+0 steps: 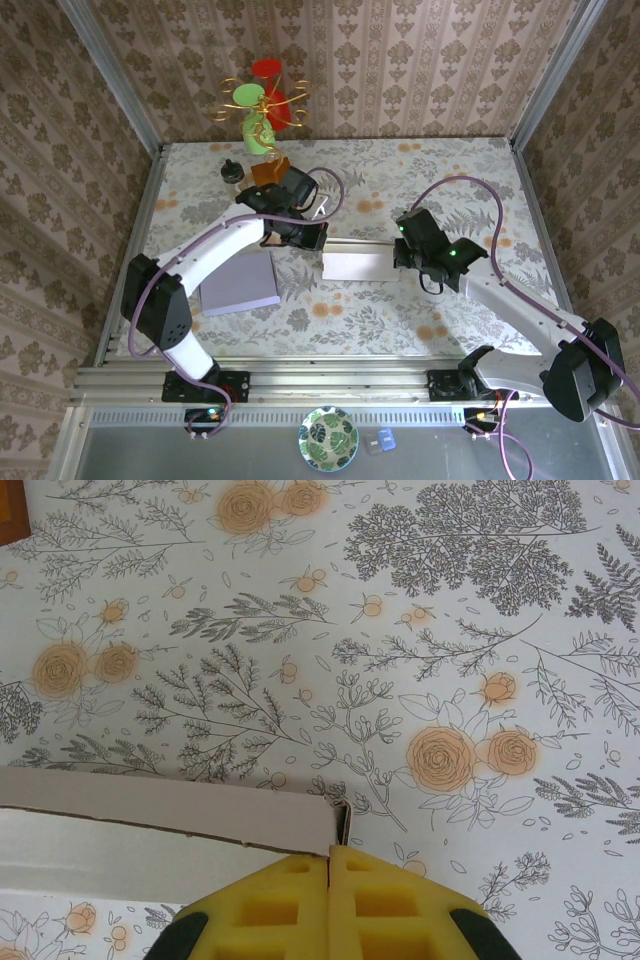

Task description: Fold the paper box

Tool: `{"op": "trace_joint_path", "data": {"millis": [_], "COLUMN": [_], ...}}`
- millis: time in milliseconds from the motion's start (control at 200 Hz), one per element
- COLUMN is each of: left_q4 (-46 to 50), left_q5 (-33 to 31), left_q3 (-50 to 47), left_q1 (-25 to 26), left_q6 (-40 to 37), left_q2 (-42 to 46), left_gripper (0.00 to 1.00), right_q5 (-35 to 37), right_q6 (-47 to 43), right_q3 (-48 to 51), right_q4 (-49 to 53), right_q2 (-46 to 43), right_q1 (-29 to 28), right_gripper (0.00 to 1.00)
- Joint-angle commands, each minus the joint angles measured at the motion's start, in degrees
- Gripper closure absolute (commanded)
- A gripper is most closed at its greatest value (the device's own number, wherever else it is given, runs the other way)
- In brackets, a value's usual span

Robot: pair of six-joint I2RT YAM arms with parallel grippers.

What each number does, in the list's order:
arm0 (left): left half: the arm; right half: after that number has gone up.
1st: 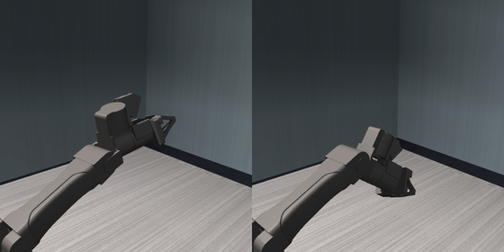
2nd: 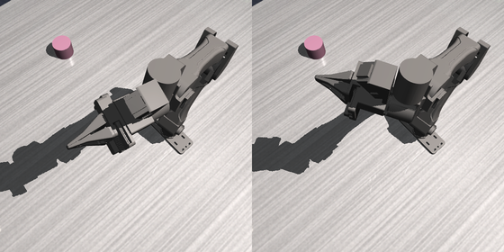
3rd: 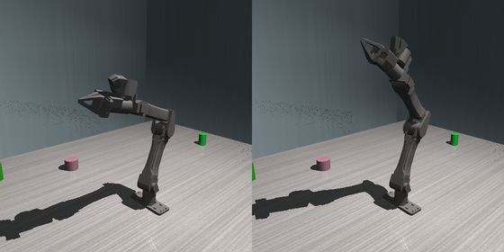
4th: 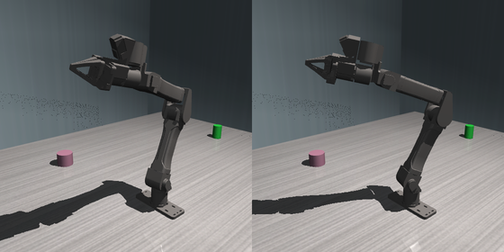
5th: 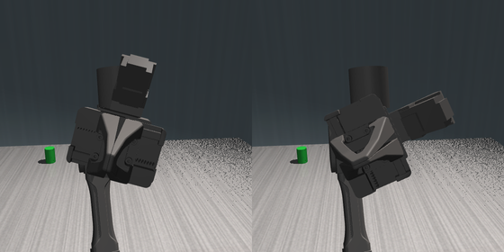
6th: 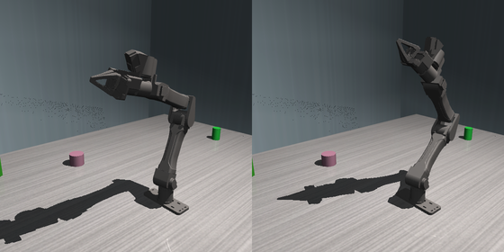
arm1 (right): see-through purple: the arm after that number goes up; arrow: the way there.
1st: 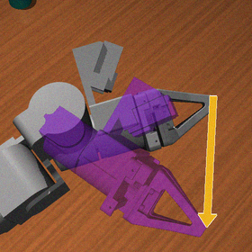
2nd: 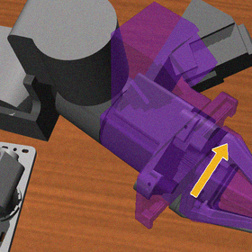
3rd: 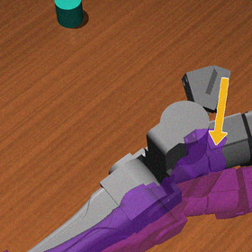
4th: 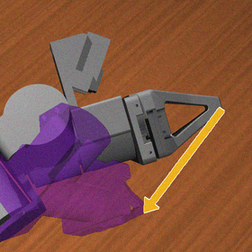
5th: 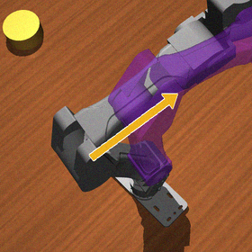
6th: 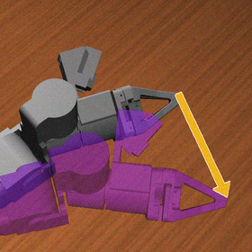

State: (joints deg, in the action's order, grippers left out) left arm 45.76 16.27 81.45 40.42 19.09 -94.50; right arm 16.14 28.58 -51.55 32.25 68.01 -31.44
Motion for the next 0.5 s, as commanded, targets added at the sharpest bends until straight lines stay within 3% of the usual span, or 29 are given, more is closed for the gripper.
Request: {"op": "trace_joint_path", "data": {"millis": [0,495], "left_q4": [1.91,8.83], "left_q5": [3.41,6.82], "left_q3": [2.66,8.79], "left_q1": [0.5,-0.89], "left_q6": [5.8,9.65], "left_q2": [-1.73,-5.72], "left_gripper": [1.0,1.0], "right_q5": [-0.4,0.72], "right_q6": [1.27,1.78], "right_q3": [0.05,0.86], "right_q4": [2.12,1.85], "right_q2": [1.42,1.75], "right_q1": [-1.06,-2.31], "right_gripper": [1.0,1.0]}}
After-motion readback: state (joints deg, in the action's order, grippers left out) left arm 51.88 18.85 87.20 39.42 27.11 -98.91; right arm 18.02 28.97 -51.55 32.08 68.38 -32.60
